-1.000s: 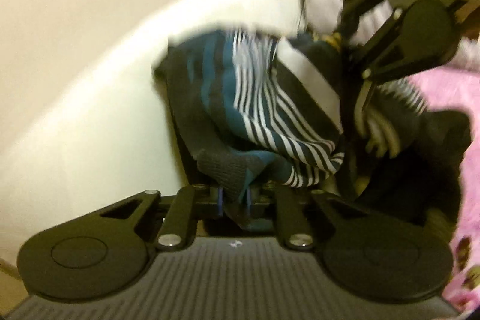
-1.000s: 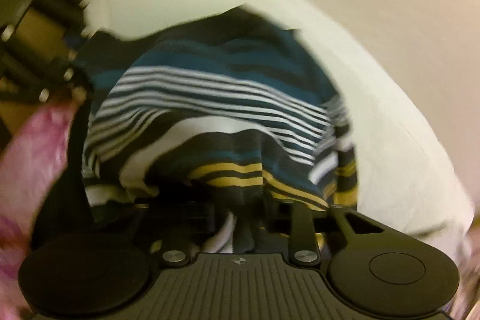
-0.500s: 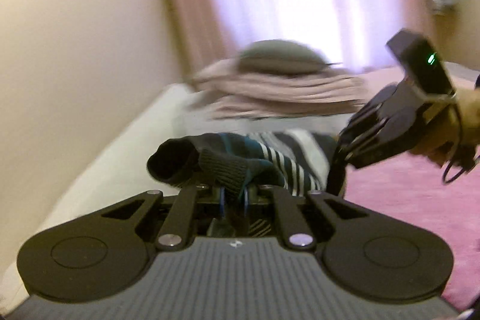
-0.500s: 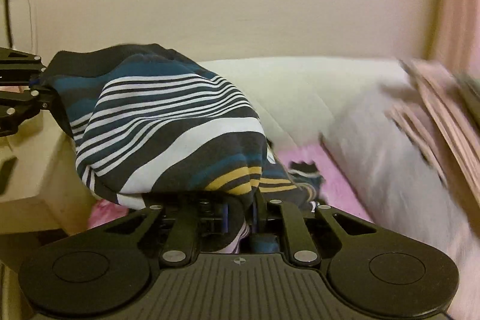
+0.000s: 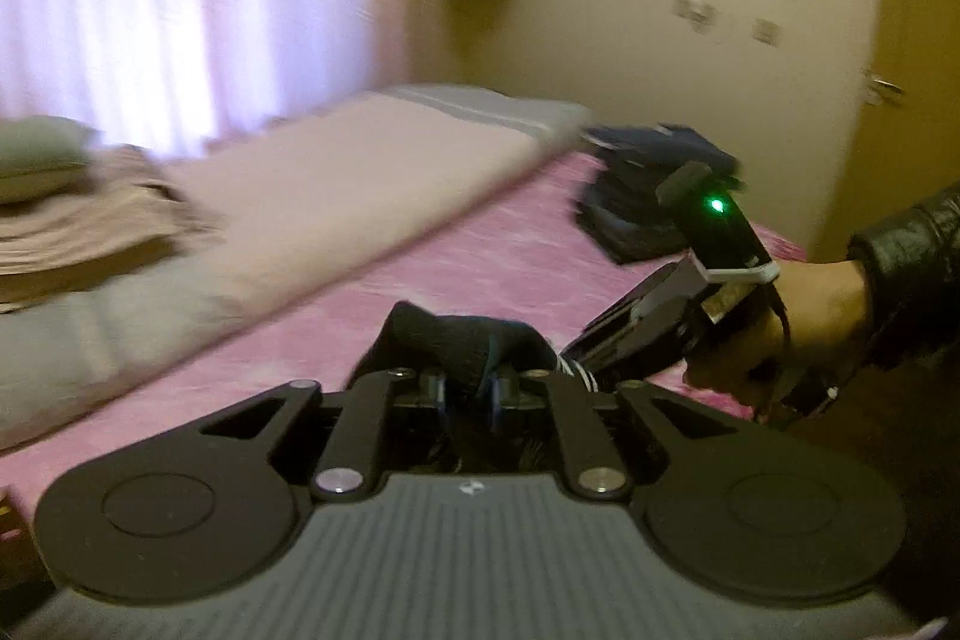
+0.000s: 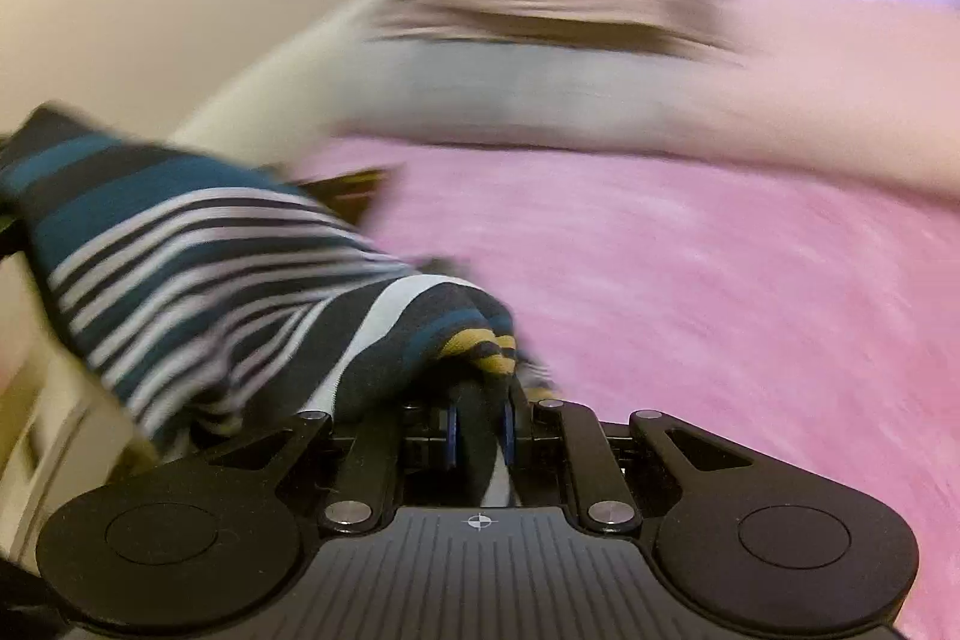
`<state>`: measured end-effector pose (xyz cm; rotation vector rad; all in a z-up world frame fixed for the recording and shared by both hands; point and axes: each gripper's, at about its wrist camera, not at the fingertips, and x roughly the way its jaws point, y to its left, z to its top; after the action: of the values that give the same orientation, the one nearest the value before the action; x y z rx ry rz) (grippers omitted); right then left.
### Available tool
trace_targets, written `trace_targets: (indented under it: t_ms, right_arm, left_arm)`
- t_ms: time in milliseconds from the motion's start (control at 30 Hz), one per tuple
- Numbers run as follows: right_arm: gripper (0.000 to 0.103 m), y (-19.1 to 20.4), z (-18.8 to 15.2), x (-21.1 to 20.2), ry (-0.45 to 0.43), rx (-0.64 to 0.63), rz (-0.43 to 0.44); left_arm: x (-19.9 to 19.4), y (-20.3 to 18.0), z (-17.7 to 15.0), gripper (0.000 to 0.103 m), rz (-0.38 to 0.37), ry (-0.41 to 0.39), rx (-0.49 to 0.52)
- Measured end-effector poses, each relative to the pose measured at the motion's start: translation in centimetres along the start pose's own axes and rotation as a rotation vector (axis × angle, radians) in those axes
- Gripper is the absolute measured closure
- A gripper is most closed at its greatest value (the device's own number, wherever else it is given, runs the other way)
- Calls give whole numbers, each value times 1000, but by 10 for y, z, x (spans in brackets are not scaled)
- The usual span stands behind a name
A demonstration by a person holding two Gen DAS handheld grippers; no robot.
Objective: Fold clothes
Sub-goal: 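Lift the striped sweater with both grippers and carry it over the bed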
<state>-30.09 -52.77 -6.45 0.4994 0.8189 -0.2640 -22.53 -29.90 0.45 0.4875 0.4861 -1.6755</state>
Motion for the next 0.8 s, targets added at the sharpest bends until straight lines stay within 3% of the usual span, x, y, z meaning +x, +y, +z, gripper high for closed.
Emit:
trace_targets:
  t_ms: [33,67,100,133,200,233,367,467,600,700,800]
  right_arm:
    - [90,-21,-5,-6,0,47,-67]
    - [76,-42,-9,-11,-1,94,-135]
    - [60,-63,-14,-17,-1,141,-202]
    - [52,-84,-18,-23,-2,188,-270]
    - [22,-102,-28,-36,-49,247,-348]
    - [20,-102,-33,-38,-60,264,-369]
    - [20,-90,-61,-47,-40,307,-400]
    - [20,-78,-72,-27,-8,298,-393]
    - [20,-72,-87,10,31,330,-351]
    - [11,-85,-96,40,56,447,-292]
    - [11,-110,-102,67,56,585,-245]
  left_arm:
    - [15,-5,1,74,-33,5,2]
    - [28,-11,0,64,-56,15,13]
    - [39,-11,-6,61,-62,36,33]
    - [47,-12,-14,58,-55,62,52]
    - [61,-5,-33,55,-40,128,66]
    - [69,0,-44,49,-27,168,63]
    - [104,24,-92,45,12,306,73]
    - [123,38,-108,38,13,337,105]
    - [166,54,-109,37,25,372,145]
    - [203,60,-103,37,38,395,181]
    - [249,59,-98,37,42,405,239]
